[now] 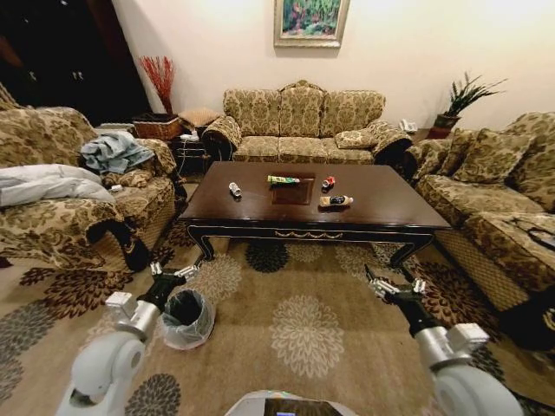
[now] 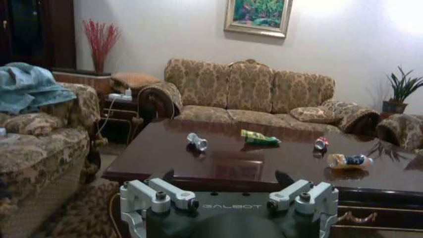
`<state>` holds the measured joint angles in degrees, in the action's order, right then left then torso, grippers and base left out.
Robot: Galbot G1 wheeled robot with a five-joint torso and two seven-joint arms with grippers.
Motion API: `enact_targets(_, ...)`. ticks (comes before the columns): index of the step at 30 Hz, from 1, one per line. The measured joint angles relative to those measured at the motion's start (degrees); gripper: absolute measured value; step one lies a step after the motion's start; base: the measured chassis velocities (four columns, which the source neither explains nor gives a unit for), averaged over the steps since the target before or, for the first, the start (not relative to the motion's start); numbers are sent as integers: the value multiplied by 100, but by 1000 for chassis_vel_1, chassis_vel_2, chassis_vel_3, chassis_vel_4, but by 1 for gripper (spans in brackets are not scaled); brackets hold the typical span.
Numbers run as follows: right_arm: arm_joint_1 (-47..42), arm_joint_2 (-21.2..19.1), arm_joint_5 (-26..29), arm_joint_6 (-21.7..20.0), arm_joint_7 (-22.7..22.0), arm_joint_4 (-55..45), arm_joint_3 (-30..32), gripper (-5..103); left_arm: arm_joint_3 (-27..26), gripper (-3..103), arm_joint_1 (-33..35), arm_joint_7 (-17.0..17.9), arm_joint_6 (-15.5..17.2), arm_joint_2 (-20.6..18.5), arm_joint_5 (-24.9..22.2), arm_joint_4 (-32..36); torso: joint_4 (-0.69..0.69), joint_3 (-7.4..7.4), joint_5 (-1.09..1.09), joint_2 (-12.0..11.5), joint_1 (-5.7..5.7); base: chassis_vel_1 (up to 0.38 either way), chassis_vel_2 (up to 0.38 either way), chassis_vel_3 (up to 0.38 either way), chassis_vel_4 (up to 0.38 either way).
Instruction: Move to the front of the table and place the trash on the table into the trash bin.
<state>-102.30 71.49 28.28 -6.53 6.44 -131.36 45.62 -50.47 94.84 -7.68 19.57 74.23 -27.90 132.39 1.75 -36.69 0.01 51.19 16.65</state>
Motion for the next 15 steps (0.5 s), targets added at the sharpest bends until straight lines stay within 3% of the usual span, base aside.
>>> enact_targets(6, 22, -111, 161, -302, 50, -75, -85, 100, -169, 100, 52, 60, -52, -6, -12, -147, 0, 0, 0, 0, 0, 0, 0, 0, 0)
enact_targets(9, 78, -156, 110, -339, -142, 16, -176, 100, -92, 100, 69, 144, -268, 36, 336, -577, 1, 0, 0, 0, 0, 0, 0, 0, 0)
enact_targets(15, 21, -155, 62, -299, -201, 113, -256, 100, -72, 100, 107, 123, -407, 47, 538, -892, 1, 0, -1, 0, 0, 0, 0, 0, 0)
